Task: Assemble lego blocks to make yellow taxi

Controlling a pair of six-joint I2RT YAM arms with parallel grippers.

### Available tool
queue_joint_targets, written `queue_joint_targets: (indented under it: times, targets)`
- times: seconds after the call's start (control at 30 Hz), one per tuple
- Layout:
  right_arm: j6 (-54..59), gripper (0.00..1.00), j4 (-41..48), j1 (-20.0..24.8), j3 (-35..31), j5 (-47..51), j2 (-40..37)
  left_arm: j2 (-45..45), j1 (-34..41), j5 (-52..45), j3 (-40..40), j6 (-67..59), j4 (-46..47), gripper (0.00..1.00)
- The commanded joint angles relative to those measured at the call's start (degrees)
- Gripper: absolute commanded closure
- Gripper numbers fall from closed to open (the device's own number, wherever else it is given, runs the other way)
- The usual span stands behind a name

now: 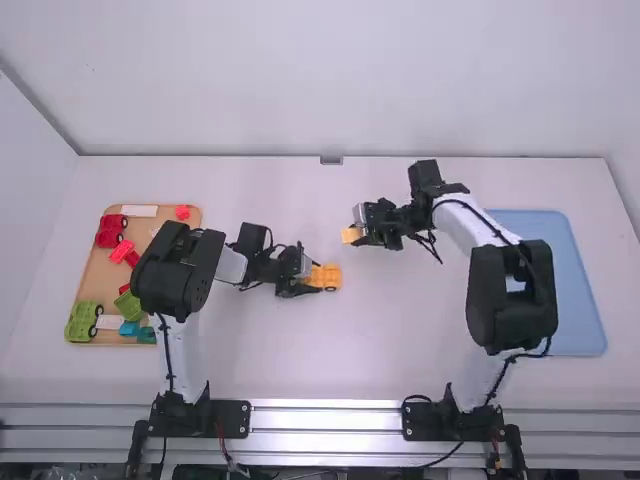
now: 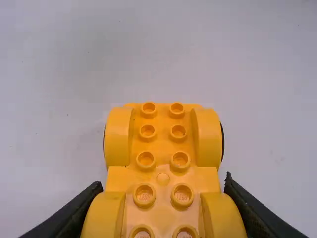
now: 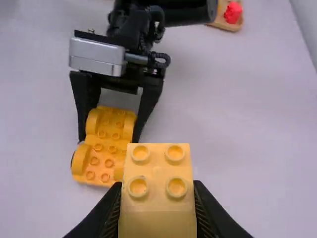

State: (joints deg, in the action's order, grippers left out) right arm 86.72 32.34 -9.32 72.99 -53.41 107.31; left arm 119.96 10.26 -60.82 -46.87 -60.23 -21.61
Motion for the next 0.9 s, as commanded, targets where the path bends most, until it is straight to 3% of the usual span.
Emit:
queue_joint_targets:
  times: [0.0,0.17,0.37,0.7,0.87]
  targets:
    - [-7.67,0.89,-3.21,0.37,-4.98,0.76,-4.57,1.22,0.26,-1.09,0.39,0.52,0.13,0.47]
    - [-15.45,0.89,-13.53,-0.44,-13.66,-0.72,-8.02,1.22,0.26,-1.29,0.39,0.85,0.31,0.46]
    - [-21.64,0.95,-22.34,-3.21,-18.99,-4.66,-6.43,1.22,0.68,0.07,0.46,0.83,0.11,0.43]
    - [-22.53,0.94,-24.33,-4.28,-19.3,-7.43,-0.15,1.22,0.98,1.73,-0.33,0.83,0.85,0.56]
    - [-25.42,0.94,-27.26,-4.31,-19.3,-9.68,4.24,1.22,0.92,1.86,-2.03,0.83,3.06,0.58]
